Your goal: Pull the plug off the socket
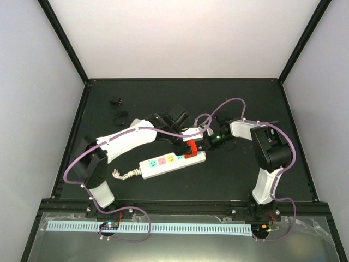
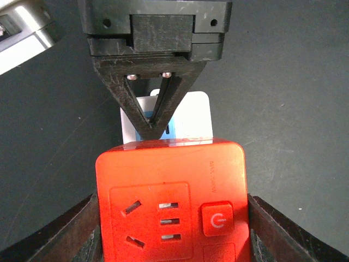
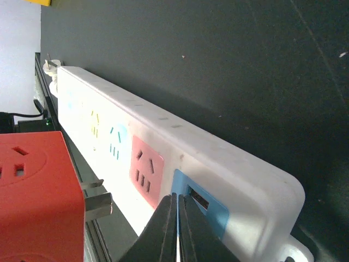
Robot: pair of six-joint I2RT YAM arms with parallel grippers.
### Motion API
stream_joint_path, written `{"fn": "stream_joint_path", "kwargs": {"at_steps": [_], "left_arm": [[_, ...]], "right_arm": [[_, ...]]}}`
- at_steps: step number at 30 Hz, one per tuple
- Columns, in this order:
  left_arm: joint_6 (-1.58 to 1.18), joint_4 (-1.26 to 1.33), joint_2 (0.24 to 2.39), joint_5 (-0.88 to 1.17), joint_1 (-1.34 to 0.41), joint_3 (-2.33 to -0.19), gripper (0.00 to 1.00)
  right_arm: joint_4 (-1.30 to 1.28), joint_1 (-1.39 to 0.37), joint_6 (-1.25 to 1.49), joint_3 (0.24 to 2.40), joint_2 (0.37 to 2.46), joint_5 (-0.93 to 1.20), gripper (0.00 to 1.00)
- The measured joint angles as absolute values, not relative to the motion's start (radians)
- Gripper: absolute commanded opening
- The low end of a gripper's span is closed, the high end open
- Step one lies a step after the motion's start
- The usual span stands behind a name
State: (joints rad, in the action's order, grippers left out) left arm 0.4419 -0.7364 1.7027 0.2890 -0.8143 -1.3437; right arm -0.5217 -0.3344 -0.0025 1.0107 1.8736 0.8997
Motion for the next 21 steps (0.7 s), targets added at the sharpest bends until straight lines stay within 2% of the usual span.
{"fn": "stream_joint_path", "kwargs": {"at_steps": [6, 12, 21], "left_arm": [[0.442, -0.761, 1.699, 0.295, -0.814, -1.343, 0.29], [0.441, -0.792, 1.659, 0.304, -0.797, -1.336, 0.29], [0.420, -0.824, 1.592, 0.348, -0.680, -1.336, 0.29]], "right_arm": [[-0.530, -0.334, -0.003, 1.017, 1.877, 0.902, 0.09], [-0.531, -0.337, -0.011, 1.013, 1.856, 0.887, 0.15], [-0.534, -0.335, -0.043, 1.013, 1.763, 0.853, 0.22]]}}
